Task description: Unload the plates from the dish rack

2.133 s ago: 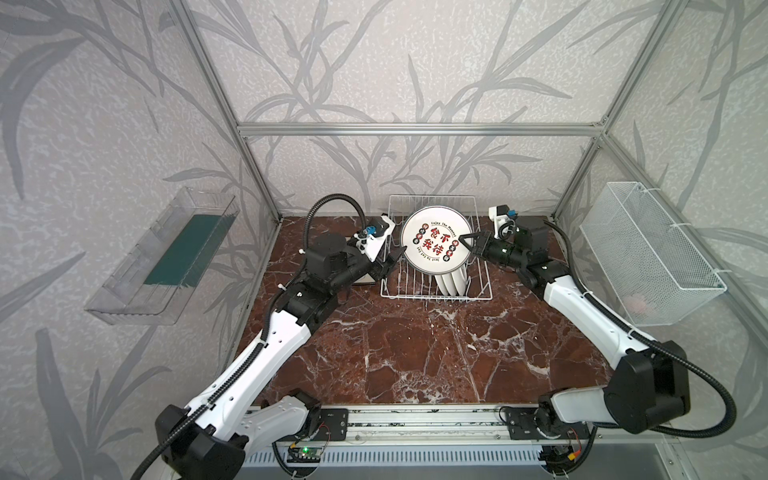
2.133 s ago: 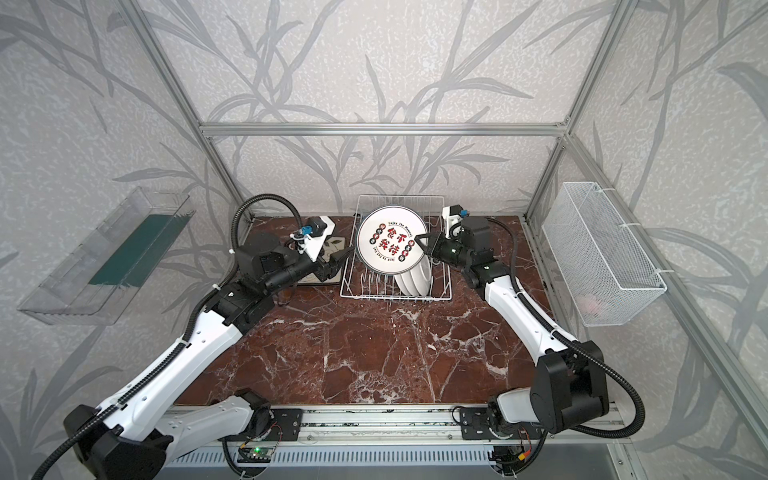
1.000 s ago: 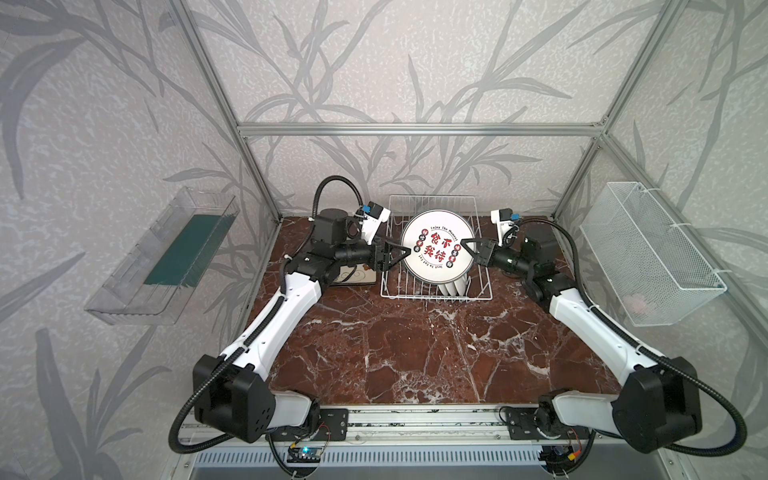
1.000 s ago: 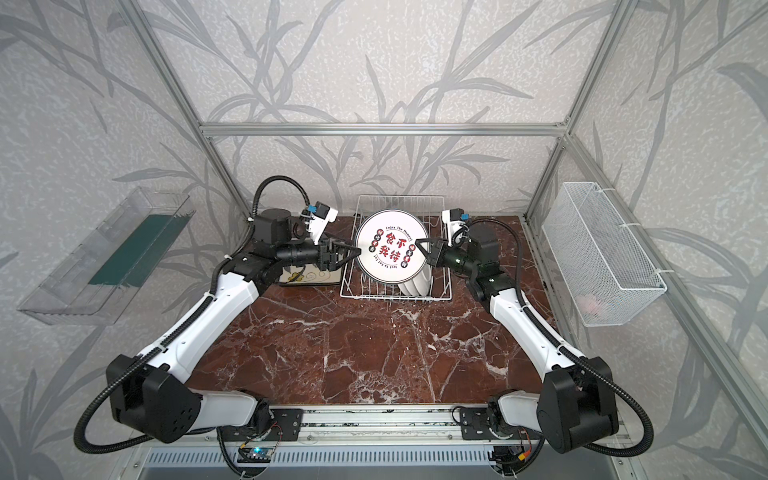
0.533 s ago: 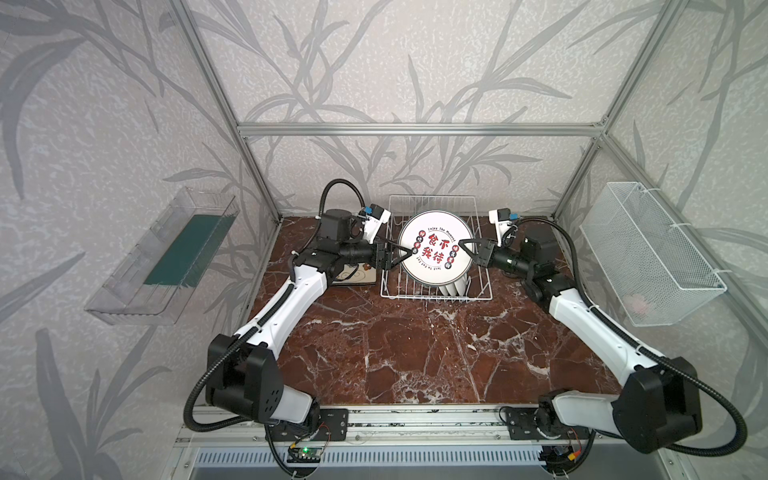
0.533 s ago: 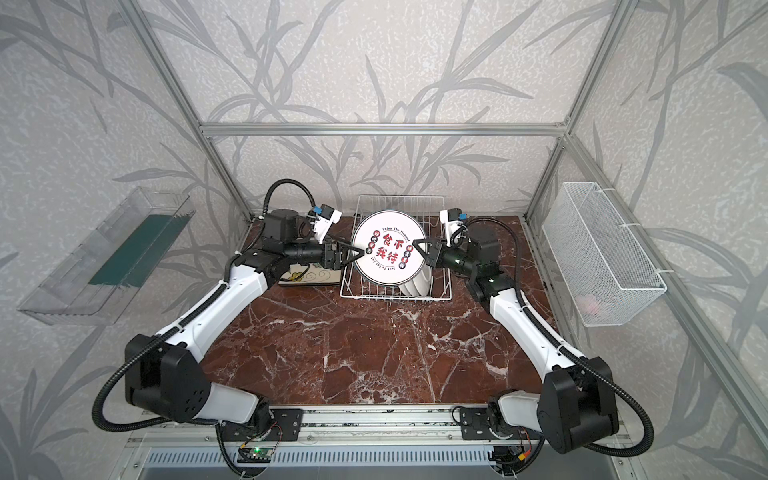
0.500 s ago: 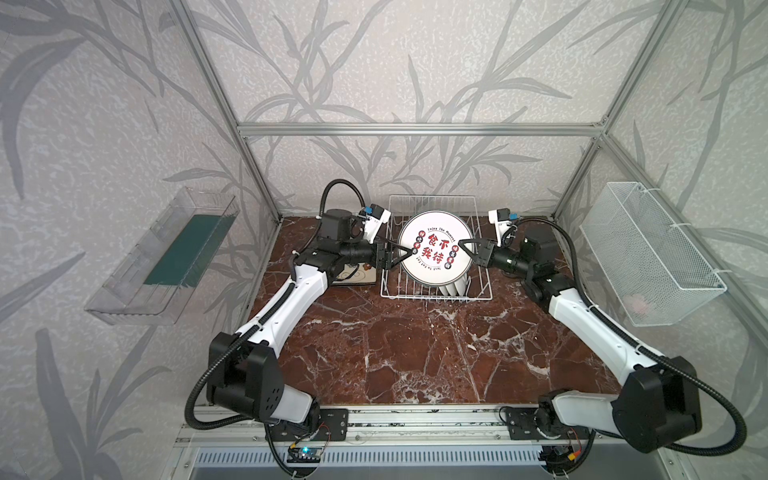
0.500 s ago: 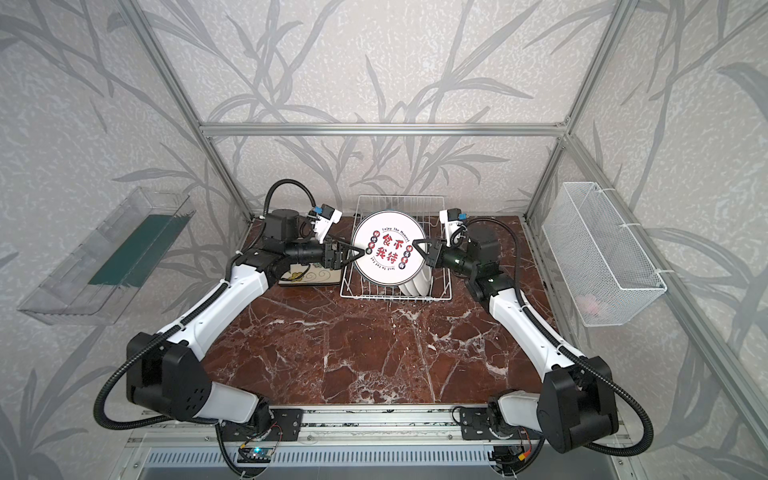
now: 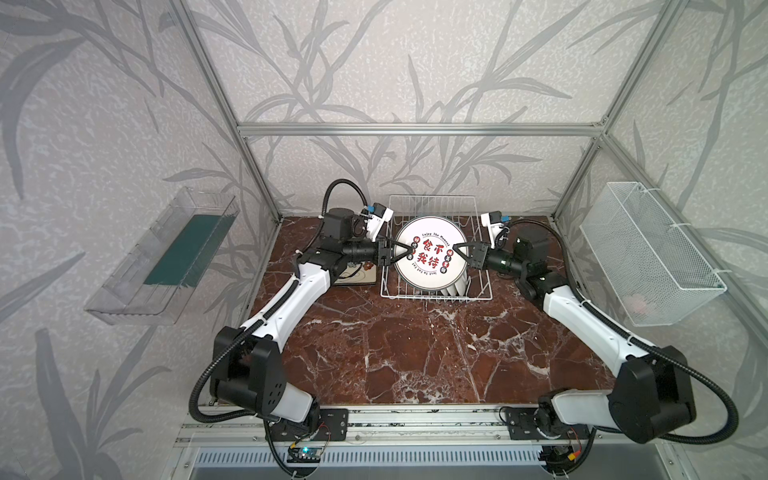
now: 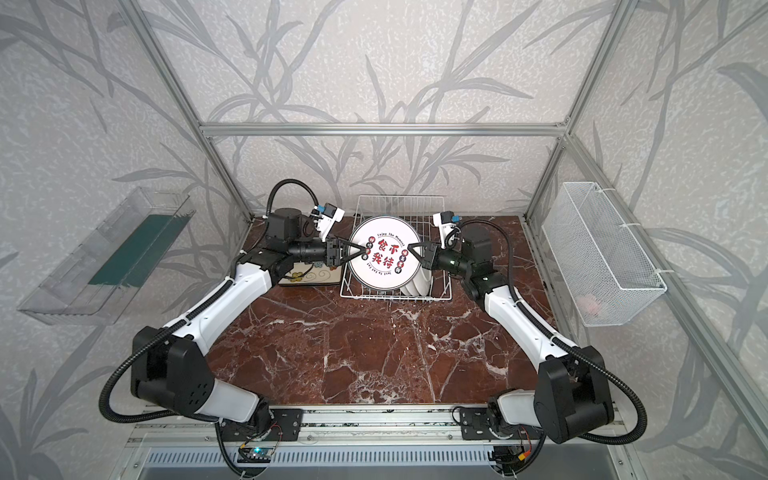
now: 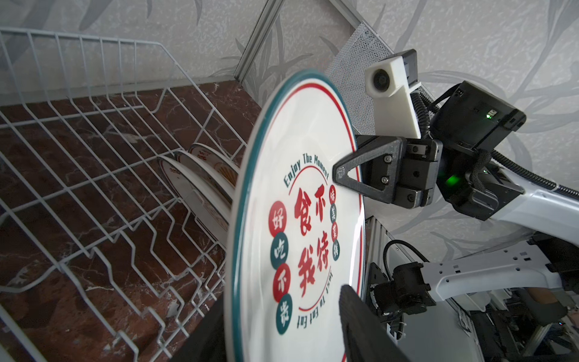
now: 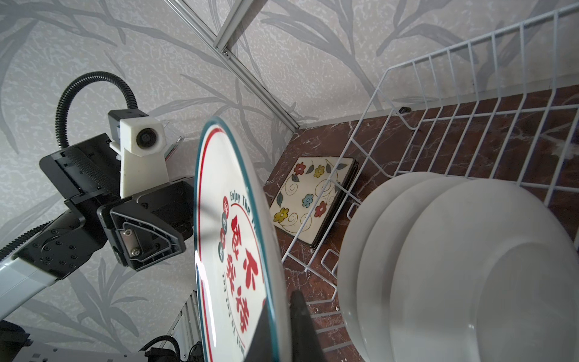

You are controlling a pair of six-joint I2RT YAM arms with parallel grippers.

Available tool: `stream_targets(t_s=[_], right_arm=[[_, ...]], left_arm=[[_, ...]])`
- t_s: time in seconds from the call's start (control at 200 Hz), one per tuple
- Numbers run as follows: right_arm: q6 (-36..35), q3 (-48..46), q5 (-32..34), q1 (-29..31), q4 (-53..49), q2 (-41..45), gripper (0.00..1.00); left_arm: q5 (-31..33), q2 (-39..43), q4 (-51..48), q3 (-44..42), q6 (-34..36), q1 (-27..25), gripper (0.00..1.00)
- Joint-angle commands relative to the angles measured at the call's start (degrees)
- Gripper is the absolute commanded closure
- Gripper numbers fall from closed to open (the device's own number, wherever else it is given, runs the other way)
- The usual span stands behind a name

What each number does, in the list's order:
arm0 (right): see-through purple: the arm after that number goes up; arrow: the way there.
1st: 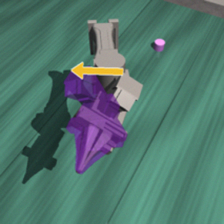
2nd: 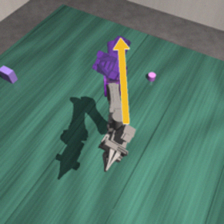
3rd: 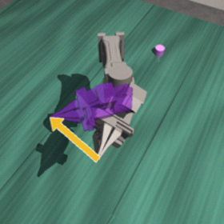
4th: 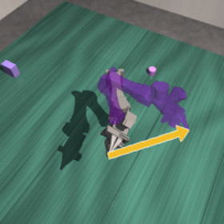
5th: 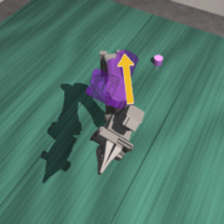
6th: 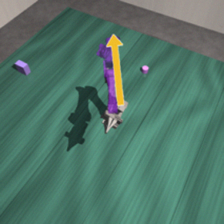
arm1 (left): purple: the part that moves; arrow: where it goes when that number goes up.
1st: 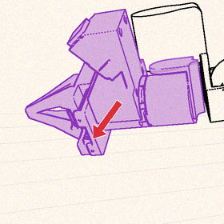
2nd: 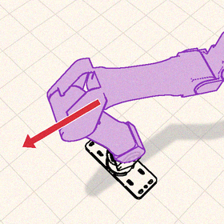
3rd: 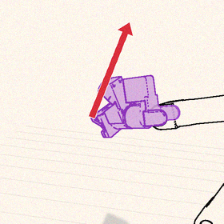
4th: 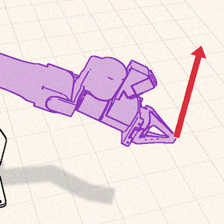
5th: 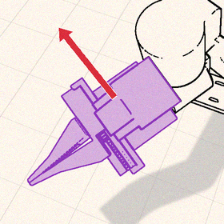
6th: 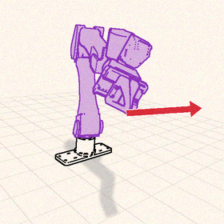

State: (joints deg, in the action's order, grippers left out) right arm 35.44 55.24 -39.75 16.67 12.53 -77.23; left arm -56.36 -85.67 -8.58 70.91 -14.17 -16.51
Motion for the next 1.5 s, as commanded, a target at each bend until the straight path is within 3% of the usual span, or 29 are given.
stream_targets(t_s=[0.0,0.355,0.525,0.66,0.905,1.02,1.335,1.389,1.439,1.499], right_arm=[[0.32,2.71,-1.98,0.38,3.46,0.15,1.0],[0.03,2.41,-3.4,0.56,2.91,-0.2,0.99],[-0.29,2.67,-4.31,0.65,2.58,-0.54,0.97],[-1.33,2.79,-4.33,0.69,1.73,-0.64,0.96],[-1.86,2.68,-4.07,0.74,0.77,-0.5,0.89],[-2.51,2.72,-3.54,0.69,-0.15,-0.28,0.79],[-6.48,3.98,1.03,0.68,-5.94,1.93,0.4],[-8.11,4.4,1.08,0.67,-7.99,2.59,0.27],[-9.78,5.18,1.46,0.7,-11.12,3.13,0.01],[-12.05,5.63,2.18,0.71,-14.23,3.97,0.01]], left_arm=[[-1.47,-0.8,-3.17,2.45,2.35,-0.45,0.49],[-0.93,-0.96,-2.17,2.13,1.72,-0.98,0.65],[-1.11,-1.01,-2.67,2.38,1.87,-1.07,0.79],[-0.71,-1.0,-2.41,2.15,1.4,-1.07,1.0],[-0.27,-0.79,0.89,1.24,-1.43,-1.06,1.0],[0.73,-0.3,1.02,1.34,-2.4,-0.98,1.0],[3.59,3.99,5.67,-2.39,-7.7,0.34,1.0],[4.28,4.93,4.91,-2.97,-7.86,0.52,1.0],[5.01,5.9,4.41,-3.85,-8.6,0.69,1.0],[5.75,7.4,4.32,-4.99,-9.47,0.78,1.0]])
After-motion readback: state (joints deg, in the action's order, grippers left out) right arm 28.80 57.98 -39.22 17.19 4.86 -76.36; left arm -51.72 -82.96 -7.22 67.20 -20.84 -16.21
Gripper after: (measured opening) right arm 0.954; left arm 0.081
